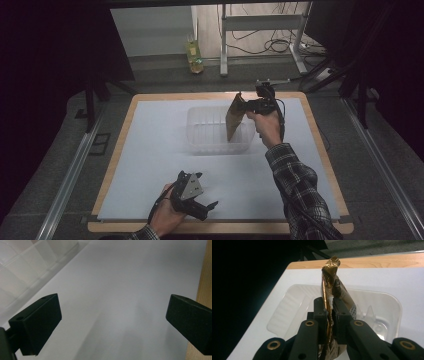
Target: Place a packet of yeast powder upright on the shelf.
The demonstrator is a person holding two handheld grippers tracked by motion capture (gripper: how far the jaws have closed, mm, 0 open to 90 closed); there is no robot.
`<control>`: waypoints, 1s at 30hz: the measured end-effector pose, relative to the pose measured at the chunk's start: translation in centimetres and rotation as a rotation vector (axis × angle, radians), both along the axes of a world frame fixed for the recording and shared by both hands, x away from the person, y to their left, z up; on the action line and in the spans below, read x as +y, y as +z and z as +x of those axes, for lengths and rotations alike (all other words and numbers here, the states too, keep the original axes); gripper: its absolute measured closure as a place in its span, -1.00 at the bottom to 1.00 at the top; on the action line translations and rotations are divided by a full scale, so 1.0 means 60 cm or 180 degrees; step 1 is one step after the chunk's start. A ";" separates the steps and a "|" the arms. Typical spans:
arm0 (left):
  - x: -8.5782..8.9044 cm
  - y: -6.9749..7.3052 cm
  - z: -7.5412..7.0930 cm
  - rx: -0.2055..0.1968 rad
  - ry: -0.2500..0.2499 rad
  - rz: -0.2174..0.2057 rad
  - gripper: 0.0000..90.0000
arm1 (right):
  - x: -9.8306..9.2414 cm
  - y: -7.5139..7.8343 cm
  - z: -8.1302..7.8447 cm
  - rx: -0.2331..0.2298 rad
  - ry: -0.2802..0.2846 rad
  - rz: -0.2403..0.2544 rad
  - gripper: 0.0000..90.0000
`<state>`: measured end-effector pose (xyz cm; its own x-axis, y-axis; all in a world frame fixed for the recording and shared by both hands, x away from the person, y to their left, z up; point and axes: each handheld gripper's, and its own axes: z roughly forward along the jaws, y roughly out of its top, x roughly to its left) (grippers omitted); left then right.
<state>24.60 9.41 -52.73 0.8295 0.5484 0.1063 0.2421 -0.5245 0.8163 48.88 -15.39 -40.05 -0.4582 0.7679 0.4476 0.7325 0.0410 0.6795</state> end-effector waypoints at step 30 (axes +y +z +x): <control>0.001 -0.001 0.000 0.0000 0.0010 0.0036 -0.99 | 0.007 -0.017 0.008 -0.0115 0.0029 -0.0266 0.46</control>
